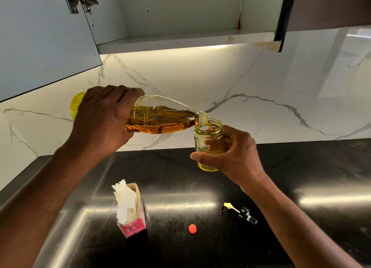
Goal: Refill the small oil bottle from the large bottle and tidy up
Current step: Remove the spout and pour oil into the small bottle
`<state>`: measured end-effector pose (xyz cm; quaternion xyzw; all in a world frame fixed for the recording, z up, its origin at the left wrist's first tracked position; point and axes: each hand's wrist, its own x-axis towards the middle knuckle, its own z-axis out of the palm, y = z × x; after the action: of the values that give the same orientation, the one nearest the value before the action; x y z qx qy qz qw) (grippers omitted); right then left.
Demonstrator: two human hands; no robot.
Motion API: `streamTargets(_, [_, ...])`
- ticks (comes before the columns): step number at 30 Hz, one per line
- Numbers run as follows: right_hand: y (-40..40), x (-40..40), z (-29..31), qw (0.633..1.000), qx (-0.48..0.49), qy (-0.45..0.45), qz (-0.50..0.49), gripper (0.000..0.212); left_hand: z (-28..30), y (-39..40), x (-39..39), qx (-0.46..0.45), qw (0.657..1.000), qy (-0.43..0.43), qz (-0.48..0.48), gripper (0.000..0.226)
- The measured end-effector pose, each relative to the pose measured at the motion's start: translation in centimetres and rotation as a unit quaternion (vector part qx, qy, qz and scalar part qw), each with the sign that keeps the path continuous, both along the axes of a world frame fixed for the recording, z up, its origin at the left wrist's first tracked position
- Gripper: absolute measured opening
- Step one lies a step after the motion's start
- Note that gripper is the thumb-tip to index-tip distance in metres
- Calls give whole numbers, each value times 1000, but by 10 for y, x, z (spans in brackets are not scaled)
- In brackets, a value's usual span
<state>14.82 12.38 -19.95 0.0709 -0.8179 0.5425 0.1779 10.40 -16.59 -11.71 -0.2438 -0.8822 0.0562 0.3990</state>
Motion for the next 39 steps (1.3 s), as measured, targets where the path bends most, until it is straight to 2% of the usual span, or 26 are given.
streamTargets(39, [4,-2,0,1000,-3,12,10,64,3,5,0,-1,1000,17,12,90])
